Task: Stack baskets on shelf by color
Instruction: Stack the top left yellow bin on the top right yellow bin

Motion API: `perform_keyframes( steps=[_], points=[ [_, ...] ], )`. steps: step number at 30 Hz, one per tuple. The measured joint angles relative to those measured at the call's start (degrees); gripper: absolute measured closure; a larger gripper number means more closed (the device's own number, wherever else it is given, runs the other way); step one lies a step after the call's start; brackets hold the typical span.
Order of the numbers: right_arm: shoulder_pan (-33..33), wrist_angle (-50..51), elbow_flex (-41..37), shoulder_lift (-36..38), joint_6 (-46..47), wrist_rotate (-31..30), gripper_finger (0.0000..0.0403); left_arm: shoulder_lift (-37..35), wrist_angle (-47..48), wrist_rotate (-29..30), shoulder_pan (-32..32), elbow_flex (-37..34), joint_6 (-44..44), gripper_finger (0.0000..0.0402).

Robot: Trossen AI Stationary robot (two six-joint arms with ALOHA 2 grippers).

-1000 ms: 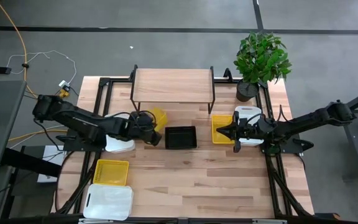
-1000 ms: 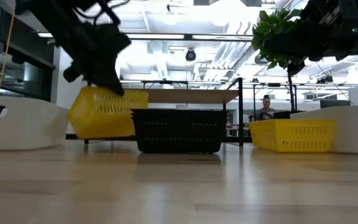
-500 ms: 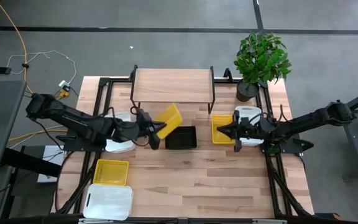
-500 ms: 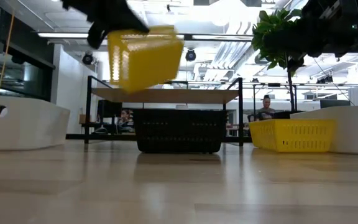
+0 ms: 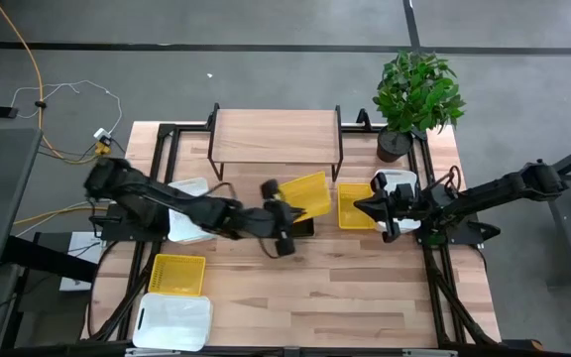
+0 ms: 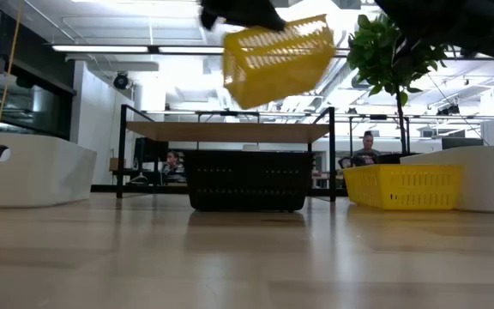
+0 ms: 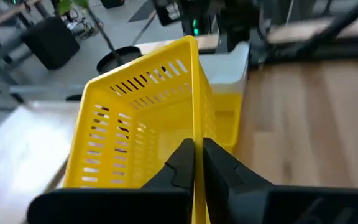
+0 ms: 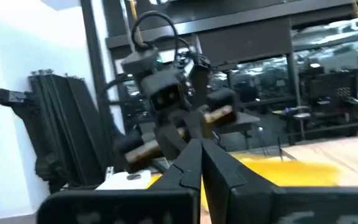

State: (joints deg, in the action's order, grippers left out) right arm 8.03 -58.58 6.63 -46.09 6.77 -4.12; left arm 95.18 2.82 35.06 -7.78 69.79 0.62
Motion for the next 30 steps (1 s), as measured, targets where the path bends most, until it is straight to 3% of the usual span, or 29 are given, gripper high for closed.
perform_keyframes(
  steps=[6,11,16,19,25,30],
  points=[
    [0.84,-2.48,0.00,0.00,-1.20,1.42,0.0403,11.12,0.89,-0.18,2.15,9.35,14.26,0.0401],
    [4.00,-3.87,0.00,0.13,-3.34,1.20,0.0403,16.47,0.90,-0.04,2.92,12.27,27.73,0.0401],
    [5.17,-0.27,0.37,0.17,-2.56,-4.64,0.0403,17.53,3.19,1.21,2.06,12.27,34.32,0.0401],
    [5.16,10.96,4.31,0.08,-1.34,-11.62,0.0399,17.53,5.77,-2.41,1.43,12.29,34.53,0.0401],
    [5.16,48.73,19.68,-3.68,4.92,-25.93,0.0340,17.53,6.42,-5.44,0.12,12.29,35.01,0.0401],
    [5.09,61.63,27.32,-10.58,7.32,-29.94,0.0268,17.53,6.31,-5.44,-0.43,12.29,35.14,0.0401]
  ],
)
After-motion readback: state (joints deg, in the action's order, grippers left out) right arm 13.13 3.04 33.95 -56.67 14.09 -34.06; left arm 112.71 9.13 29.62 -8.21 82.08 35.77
